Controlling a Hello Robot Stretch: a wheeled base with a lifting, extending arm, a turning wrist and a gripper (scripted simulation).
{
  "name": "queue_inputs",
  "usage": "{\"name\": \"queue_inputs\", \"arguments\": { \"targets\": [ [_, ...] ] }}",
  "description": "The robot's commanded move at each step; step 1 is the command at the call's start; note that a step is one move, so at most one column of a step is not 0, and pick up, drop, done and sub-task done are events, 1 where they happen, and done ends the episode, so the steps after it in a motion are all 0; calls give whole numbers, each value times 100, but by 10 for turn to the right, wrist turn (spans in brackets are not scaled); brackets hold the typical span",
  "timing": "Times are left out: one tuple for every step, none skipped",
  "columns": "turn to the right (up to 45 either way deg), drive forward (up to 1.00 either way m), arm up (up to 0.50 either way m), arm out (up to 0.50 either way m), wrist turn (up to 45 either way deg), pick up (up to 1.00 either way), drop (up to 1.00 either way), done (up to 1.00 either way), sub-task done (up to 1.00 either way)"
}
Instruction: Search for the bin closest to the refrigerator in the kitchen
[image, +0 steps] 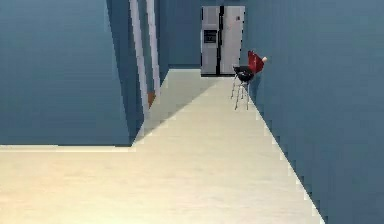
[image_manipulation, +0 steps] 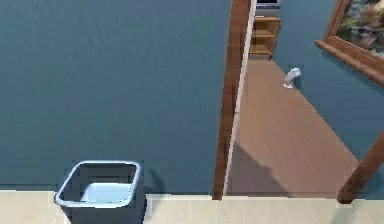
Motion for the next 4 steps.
{"name": "queue_inputs", "arguments": {
  "targets": [
    [0,100,0,0,0,0,0,0,0],
    [0,100,0,0,0,0,0,0,0],
    [30,0,0,0,0,0,0,0,0],
    [30,0,0,0,0,0,0,0,0]
  ]
}}
